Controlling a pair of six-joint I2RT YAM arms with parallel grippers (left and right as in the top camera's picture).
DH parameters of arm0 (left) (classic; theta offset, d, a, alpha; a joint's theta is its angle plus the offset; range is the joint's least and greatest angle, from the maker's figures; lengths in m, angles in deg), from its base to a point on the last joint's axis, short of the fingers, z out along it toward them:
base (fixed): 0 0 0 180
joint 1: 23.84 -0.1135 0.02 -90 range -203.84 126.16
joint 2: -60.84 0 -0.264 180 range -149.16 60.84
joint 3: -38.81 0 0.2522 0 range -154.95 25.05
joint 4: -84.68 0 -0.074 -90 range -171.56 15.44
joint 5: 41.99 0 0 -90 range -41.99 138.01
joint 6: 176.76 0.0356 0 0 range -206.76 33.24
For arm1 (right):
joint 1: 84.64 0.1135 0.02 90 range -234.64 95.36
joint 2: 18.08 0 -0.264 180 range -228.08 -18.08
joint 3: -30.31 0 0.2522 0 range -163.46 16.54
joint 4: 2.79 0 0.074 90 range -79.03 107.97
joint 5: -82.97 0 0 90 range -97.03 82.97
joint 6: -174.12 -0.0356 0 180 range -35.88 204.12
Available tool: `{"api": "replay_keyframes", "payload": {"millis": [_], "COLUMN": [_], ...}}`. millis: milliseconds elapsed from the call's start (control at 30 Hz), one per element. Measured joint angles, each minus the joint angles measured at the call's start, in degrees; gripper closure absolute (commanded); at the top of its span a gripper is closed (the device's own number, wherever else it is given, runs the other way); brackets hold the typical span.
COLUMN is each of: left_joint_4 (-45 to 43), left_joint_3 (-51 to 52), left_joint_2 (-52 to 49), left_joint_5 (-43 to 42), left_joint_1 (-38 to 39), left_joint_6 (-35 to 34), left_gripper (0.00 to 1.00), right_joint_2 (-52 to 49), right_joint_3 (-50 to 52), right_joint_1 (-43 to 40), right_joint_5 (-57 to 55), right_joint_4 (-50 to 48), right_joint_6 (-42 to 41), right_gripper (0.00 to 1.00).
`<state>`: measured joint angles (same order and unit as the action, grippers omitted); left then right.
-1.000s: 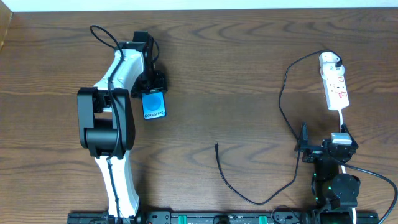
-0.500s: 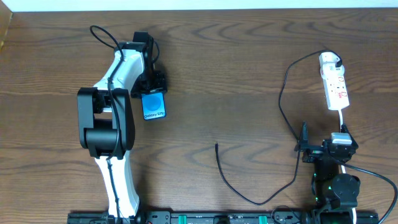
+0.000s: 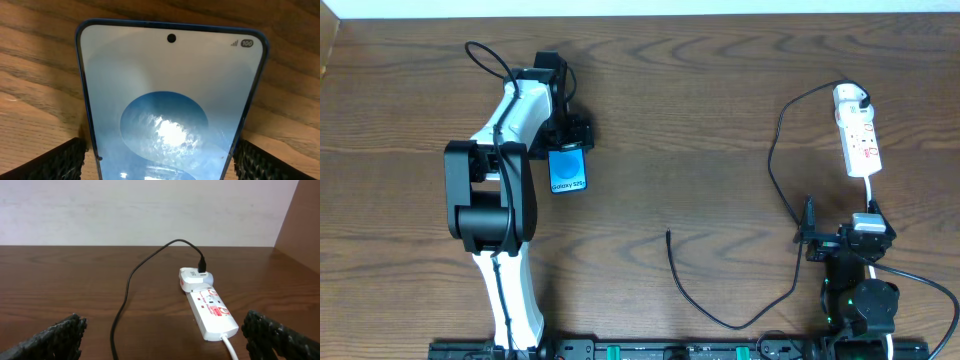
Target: Plug charger to phone and switch on socket
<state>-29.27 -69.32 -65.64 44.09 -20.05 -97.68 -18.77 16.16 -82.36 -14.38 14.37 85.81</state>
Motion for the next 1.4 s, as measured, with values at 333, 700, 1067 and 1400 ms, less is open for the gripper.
{"api": "replay_keyframes", "payload": {"millis": [333,700,1067,1400], "left_joint_4": [1.6,2.8,1.6,-0.6], "left_joint_3": [0.0,0.0,2.5,3.8], "left_joint_2": [0.0,0.0,1.2,1.9], "left_joint_5": [0.0,0.0,-0.2,-0.4], "left_joint_1": [0.0,0.0,0.3,0.5], "left_joint_6": [0.0,0.0,0.0,0.0], "left_gripper": [0.05,0.05,0.05,0.05], "right_joint_2": [0.0,0.0,0.0,0.0], "right_joint_3": [0.0,0.0,0.0,0.0], "right_joint_1": [0.0,0.0,0.0,0.0], "right_joint_5": [0.0,0.0,0.0,0.0], "right_joint_4": [0.0,0.0,0.0,0.0], "right_joint_6": [0.0,0.0,0.0,0.0], "right_gripper": [0.01,0.01,0.01,0.01]}}
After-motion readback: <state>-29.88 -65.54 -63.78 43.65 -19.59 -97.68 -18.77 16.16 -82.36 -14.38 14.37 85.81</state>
